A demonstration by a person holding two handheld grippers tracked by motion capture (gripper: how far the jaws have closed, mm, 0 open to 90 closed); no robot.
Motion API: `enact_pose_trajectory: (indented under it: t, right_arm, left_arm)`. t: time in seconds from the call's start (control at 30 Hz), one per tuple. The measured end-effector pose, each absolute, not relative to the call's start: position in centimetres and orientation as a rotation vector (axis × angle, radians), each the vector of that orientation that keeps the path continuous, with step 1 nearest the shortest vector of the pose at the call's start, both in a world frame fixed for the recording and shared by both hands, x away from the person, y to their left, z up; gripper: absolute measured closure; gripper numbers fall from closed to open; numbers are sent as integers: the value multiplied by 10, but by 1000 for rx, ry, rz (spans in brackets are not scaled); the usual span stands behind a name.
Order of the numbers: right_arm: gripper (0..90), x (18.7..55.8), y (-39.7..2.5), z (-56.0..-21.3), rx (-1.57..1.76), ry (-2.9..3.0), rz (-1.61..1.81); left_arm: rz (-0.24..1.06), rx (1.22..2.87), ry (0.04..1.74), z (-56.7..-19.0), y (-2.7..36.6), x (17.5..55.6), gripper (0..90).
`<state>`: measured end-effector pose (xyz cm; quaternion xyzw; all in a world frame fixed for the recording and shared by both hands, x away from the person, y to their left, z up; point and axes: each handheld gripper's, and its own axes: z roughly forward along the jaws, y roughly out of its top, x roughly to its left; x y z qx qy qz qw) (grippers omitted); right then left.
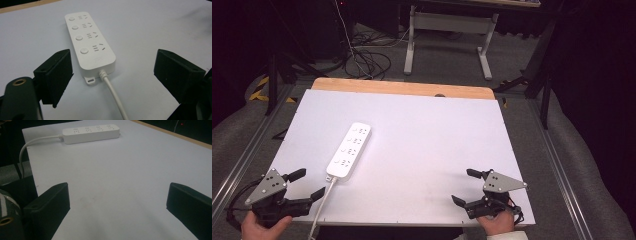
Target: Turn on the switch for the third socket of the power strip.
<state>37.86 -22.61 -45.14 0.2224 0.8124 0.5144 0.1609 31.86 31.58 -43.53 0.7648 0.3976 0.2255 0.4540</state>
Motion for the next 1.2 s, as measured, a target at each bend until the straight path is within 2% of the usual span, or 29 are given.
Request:
enact_pose_trajectory:
  t: [0.23,0.77,1.07,1.2]
  right_arm:
    - [52,379,-226,-451,631,2322,1467]
    - [54,379,-228,-453,638,2331,1468]
    - [56,379,-228,-453,639,2330,1471]
    - [56,379,-229,-453,638,2329,1477]
  left_arm:
    - [534,1872,1006,-427,318,325,133]
    - [520,1867,1013,-403,320,346,189]
    - [586,1901,1010,-395,312,358,198]
    - [567,1917,1001,-390,308,366,213]
